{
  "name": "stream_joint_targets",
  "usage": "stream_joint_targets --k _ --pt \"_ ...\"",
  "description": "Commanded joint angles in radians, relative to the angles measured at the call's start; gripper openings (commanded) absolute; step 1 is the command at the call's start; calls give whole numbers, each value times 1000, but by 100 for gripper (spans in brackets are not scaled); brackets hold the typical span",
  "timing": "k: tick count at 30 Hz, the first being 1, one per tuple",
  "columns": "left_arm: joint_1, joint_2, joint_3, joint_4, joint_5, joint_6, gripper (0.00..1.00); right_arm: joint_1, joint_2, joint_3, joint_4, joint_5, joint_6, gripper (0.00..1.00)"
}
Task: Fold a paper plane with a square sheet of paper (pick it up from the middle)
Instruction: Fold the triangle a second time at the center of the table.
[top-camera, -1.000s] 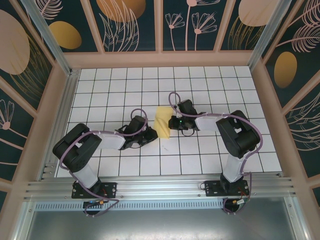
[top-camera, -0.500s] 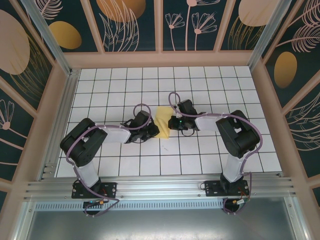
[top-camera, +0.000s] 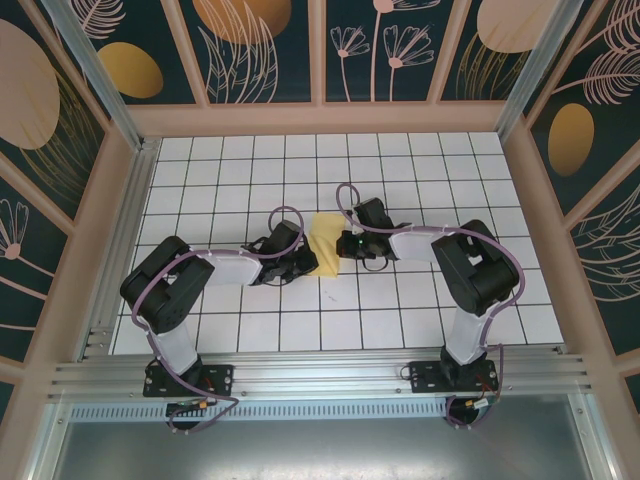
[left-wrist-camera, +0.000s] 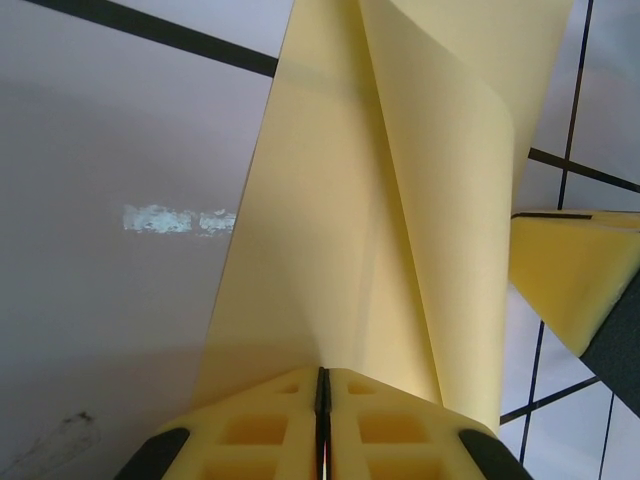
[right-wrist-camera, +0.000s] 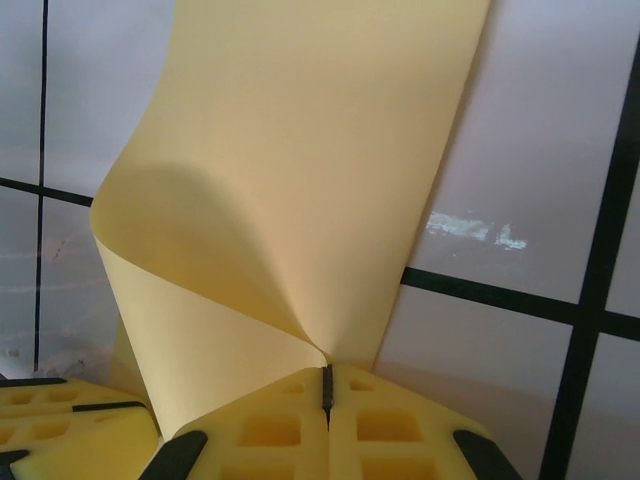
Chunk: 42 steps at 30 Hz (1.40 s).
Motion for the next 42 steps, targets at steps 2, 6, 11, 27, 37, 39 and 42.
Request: stream_joint_targets --k 2,6,11,27,37,39,42 --pt "-7 38 -3 -102 -5 28 10 -3 27 36 -25 30 -21 4" --pt "-7 36 -4 -99 -1 30 10 -3 48 47 -28 14 -23 4" --pt "-7 35 4 -97 2 35 10 -3 65 46 -26 -14 -31 4" --pt "-5 -45 17 17 35 7 14 -3 73 38 -37 -16 -36 5" --pt "-6 -14 60 171 39 -61 15 -2 77 37 -43 -4 -34 4" --pt "-5 2 82 138 10 -57 14 -3 76 37 -43 -4 -34 4" --pt "-5 22 103 130 -7 -53 12 -3 78 36 -43 -6 -34 4"
